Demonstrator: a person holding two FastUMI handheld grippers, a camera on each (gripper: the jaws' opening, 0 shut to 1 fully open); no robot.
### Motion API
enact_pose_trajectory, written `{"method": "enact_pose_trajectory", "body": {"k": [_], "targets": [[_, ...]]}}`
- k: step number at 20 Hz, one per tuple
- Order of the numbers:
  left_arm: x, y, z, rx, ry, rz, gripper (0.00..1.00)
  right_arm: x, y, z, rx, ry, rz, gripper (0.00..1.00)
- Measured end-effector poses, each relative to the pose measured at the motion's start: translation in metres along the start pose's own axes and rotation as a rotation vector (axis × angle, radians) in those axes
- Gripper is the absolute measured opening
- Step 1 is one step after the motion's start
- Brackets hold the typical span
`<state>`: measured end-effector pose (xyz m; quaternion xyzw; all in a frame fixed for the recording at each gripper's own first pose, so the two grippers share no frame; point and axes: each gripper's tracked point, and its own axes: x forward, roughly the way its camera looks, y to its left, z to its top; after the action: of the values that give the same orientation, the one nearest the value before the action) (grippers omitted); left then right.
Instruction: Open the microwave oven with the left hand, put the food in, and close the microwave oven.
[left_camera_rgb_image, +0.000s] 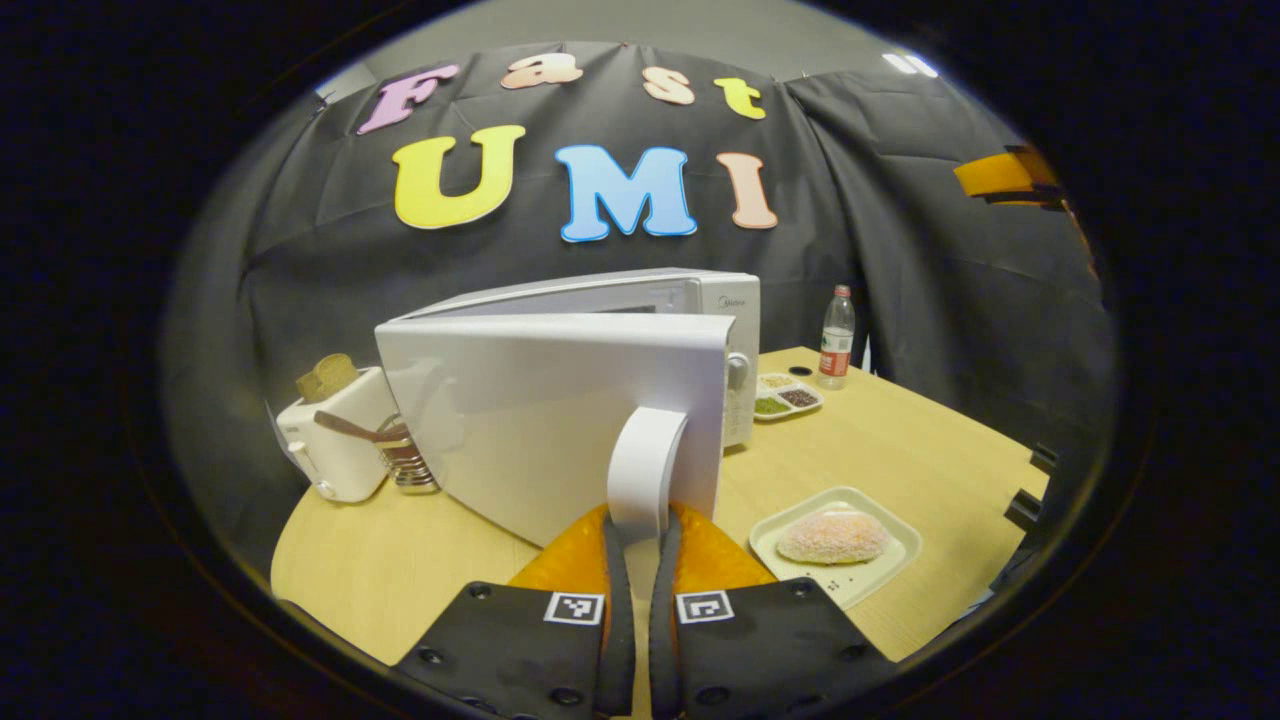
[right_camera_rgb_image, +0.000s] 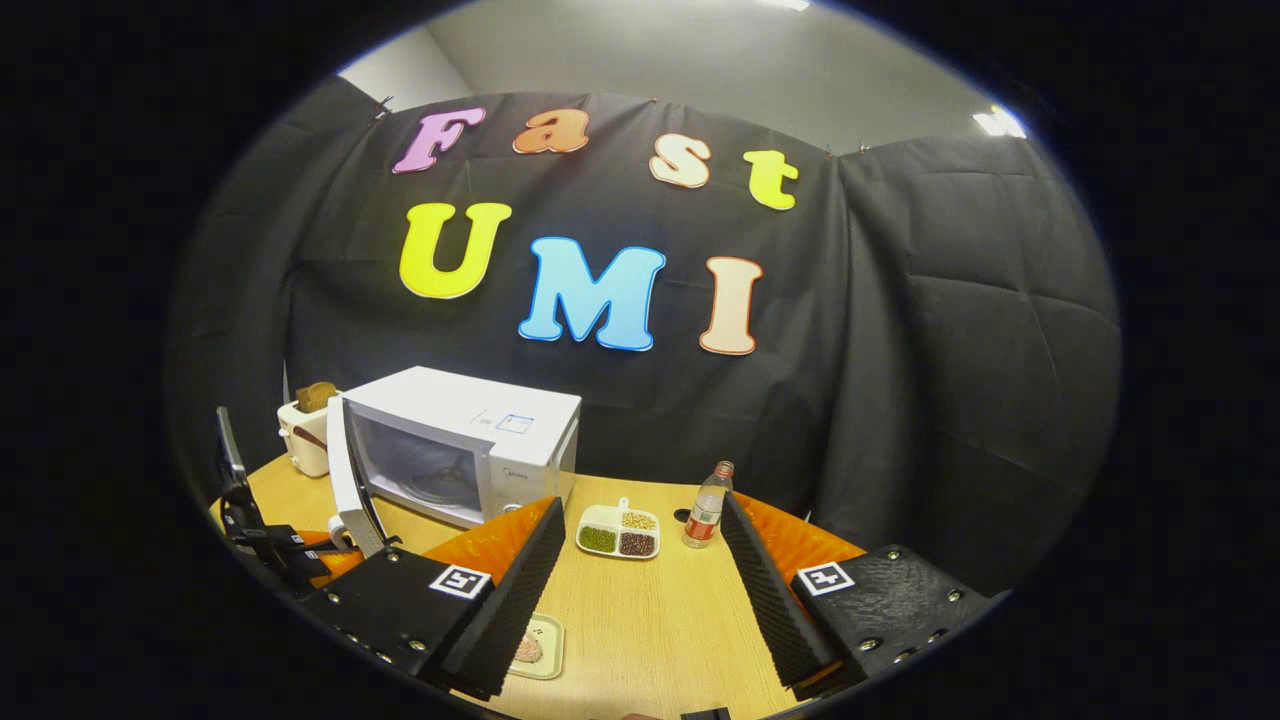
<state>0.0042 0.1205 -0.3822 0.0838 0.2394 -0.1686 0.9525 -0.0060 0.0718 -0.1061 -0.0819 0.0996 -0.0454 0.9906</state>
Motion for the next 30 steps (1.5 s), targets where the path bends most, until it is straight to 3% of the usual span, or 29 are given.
{"method": "enact_pose_trajectory", "body": {"k": [6, 18, 27, 30], "targets": [[-0.046, 0.04, -0.023, 0.022, 0.057, -0.03, 0.13, 0.002, 0.045, -0.005, 0.003, 0.033, 0.06, 0.96], [-0.127, 0.183, -0.07, 0.026, 0.152, 0.099, 0.12, 0.012, 0.104, -0.021, 0.001, 0.08, 0.141, 0.96], [-0.14, 0.217, -0.076, -0.052, 0.121, 0.09, 0.12, 0.015, 0.129, -0.048, 0.037, 0.155, 0.236, 0.96], [-0.138, 0.209, -0.075, -0.017, 0.137, 0.083, 0.12, 0.017, 0.125, -0.053, 0.055, 0.171, 0.236, 0.96]]}}
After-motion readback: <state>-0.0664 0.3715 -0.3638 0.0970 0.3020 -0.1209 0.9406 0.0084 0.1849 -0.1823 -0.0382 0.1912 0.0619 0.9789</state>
